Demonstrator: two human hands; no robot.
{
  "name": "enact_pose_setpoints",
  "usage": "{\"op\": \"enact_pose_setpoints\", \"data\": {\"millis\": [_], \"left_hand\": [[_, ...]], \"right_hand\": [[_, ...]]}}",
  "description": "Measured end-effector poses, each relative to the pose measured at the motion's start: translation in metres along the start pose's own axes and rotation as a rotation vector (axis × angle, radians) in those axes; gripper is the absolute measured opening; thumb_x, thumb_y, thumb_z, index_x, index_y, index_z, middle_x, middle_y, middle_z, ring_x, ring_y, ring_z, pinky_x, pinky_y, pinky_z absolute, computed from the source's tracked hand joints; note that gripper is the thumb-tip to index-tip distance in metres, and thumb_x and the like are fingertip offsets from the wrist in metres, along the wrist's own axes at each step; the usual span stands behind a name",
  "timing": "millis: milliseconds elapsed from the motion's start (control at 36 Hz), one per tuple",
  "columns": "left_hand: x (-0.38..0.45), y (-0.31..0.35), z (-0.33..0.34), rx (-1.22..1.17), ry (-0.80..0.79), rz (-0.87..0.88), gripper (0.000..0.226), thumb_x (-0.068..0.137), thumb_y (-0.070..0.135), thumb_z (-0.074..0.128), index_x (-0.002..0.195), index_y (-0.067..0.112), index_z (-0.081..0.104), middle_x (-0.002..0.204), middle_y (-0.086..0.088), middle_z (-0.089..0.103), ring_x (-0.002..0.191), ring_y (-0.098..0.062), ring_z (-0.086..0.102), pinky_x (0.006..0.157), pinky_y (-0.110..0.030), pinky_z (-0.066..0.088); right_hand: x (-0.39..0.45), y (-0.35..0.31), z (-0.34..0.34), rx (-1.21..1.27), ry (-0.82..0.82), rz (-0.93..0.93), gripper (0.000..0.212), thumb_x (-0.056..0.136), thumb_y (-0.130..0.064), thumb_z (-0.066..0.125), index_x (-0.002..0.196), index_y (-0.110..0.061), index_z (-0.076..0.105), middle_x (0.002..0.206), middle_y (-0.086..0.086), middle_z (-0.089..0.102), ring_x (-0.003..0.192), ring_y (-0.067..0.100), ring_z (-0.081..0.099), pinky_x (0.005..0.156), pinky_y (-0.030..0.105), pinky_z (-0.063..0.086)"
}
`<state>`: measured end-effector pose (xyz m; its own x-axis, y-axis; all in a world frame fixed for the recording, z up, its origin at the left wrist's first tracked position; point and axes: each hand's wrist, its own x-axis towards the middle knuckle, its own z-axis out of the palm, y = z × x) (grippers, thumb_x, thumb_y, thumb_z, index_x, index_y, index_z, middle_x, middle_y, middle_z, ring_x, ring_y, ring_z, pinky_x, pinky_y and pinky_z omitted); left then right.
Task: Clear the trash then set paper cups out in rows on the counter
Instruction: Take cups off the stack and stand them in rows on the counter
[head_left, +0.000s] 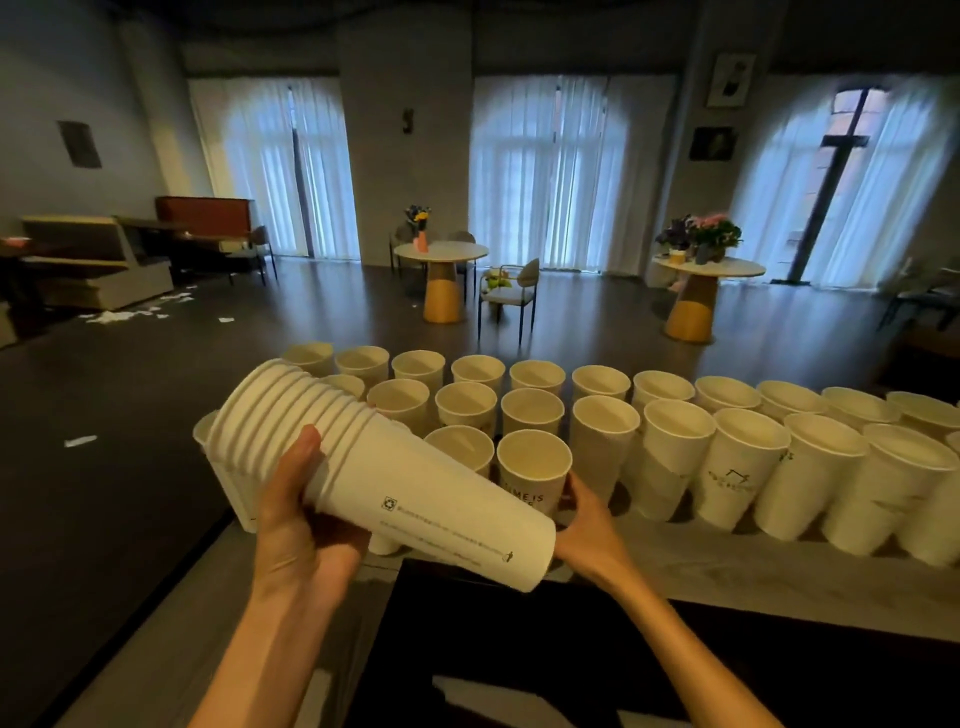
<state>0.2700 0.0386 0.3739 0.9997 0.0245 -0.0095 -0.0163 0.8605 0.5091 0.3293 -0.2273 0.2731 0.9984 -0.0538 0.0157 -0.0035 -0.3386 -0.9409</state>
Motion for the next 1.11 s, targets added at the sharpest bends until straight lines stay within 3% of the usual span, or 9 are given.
{"op": "enact_pose_setpoints", "data": {"millis": [194, 250, 333, 389, 472, 611, 722, 861, 1111], "left_hand": [[-0.008, -0.067, 0.027, 0.035, -0.147, -0.229, 0.118, 0.019, 0.031, 0.102, 0.129, 0.007, 0.066, 0.123, -0.016, 0.072, 0.108, -0.028, 0.071, 0.098, -0.047, 0.055], [-0.010, -0.092, 0.036, 0.089, -0.151, -0.278, 0.116, 0.019, 0.031, 0.102, 0.127, 0.005, 0.067, 0.120, -0.018, 0.073, 0.102, -0.030, 0.073, 0.092, -0.045, 0.059], [-0.019, -0.125, 0.052, 0.254, -0.174, -0.354, 0.108, 0.028, 0.042, 0.100, 0.124, 0.003, 0.069, 0.115, -0.021, 0.071, 0.090, -0.036, 0.070, 0.076, -0.044, 0.057], [-0.022, -0.139, 0.060, 0.339, -0.166, -0.352, 0.103, 0.035, 0.046, 0.096, 0.124, 0.003, 0.069, 0.111, -0.022, 0.072, 0.084, -0.036, 0.070, 0.064, -0.042, 0.058], [-0.018, -0.158, 0.066, 0.355, -0.139, -0.314, 0.088, 0.045, 0.039, 0.086, 0.124, 0.004, 0.070, 0.115, -0.020, 0.074, 0.091, -0.030, 0.072, 0.077, -0.042, 0.058], [-0.014, -0.163, 0.075, 0.302, -0.070, -0.187, 0.090, 0.037, 0.034, 0.096, 0.120, 0.007, 0.074, 0.124, -0.018, 0.071, 0.104, -0.030, 0.069, 0.100, -0.047, 0.053], [-0.014, -0.147, 0.082, 0.251, -0.077, -0.030, 0.046, 0.068, 0.019, 0.078, 0.113, 0.009, 0.070, 0.097, -0.007, 0.077, 0.087, -0.020, 0.074, 0.071, -0.032, 0.062], [-0.022, -0.115, 0.088, 0.168, -0.006, 0.119, 0.058, 0.075, 0.027, 0.074, 0.130, 0.011, 0.066, 0.116, -0.005, 0.075, 0.105, -0.019, 0.072, 0.095, -0.036, 0.058], [-0.050, -0.100, 0.084, 0.157, 0.067, 0.146, 0.040, 0.090, 0.028, 0.059, 0.126, 0.013, 0.066, 0.104, -0.004, 0.077, 0.088, -0.018, 0.076, 0.076, -0.034, 0.062]], "right_hand": [[-0.035, 0.009, -0.051, -0.067, -0.066, 0.103, 0.026, 0.085, -0.023, 0.076, 0.106, -0.009, 0.072, 0.104, 0.010, 0.073, 0.093, 0.023, 0.069, 0.086, 0.028, 0.056], [-0.048, 0.001, -0.062, 0.119, -0.185, 0.175, 0.031, 0.091, -0.035, 0.065, 0.106, -0.010, 0.073, 0.113, 0.013, 0.069, 0.093, 0.020, 0.067, 0.084, 0.024, 0.054], [-0.064, -0.005, -0.080, 0.566, -0.344, 0.259, 0.047, 0.094, -0.053, 0.057, 0.120, -0.016, 0.070, 0.134, 0.023, 0.059, 0.127, 0.041, 0.052, 0.113, 0.047, 0.038], [-0.075, -0.012, -0.088, 0.672, -0.459, 0.178, 0.060, 0.085, -0.059, 0.063, 0.120, -0.010, 0.070, 0.120, 0.027, 0.066, 0.113, 0.045, 0.059, 0.100, 0.046, 0.049], [-0.088, -0.004, -0.099, 0.609, -0.741, 0.101, 0.083, 0.086, -0.063, 0.058, 0.141, -0.003, 0.044, 0.113, 0.020, 0.060, 0.096, 0.030, 0.059, 0.083, 0.037, 0.052], [-0.087, -0.001, -0.138, 0.167, -0.506, 0.051, 0.082, 0.059, -0.054, 0.084, 0.128, -0.020, 0.057, 0.116, -0.004, 0.071, 0.104, 0.012, 0.068, 0.094, 0.031, 0.054], [-0.075, 0.019, -0.159, -0.124, -0.297, -0.089, 0.081, 0.060, -0.045, 0.091, 0.129, -0.044, 0.050, 0.126, -0.019, 0.057, 0.116, 0.001, 0.054, 0.098, 0.027, 0.049], [-0.048, 0.040, -0.155, -0.031, -0.158, -0.131, 0.086, 0.061, -0.023, 0.093, 0.131, -0.043, 0.046, 0.129, -0.020, 0.054, 0.121, 0.001, 0.050, 0.100, 0.021, 0.040], [-0.012, 0.049, -0.108, 0.126, -0.063, -0.081, 0.095, 0.055, -0.036, 0.096, 0.135, -0.031, 0.045, 0.133, -0.007, 0.057, 0.122, 0.010, 0.052, 0.099, 0.031, 0.044]]}}
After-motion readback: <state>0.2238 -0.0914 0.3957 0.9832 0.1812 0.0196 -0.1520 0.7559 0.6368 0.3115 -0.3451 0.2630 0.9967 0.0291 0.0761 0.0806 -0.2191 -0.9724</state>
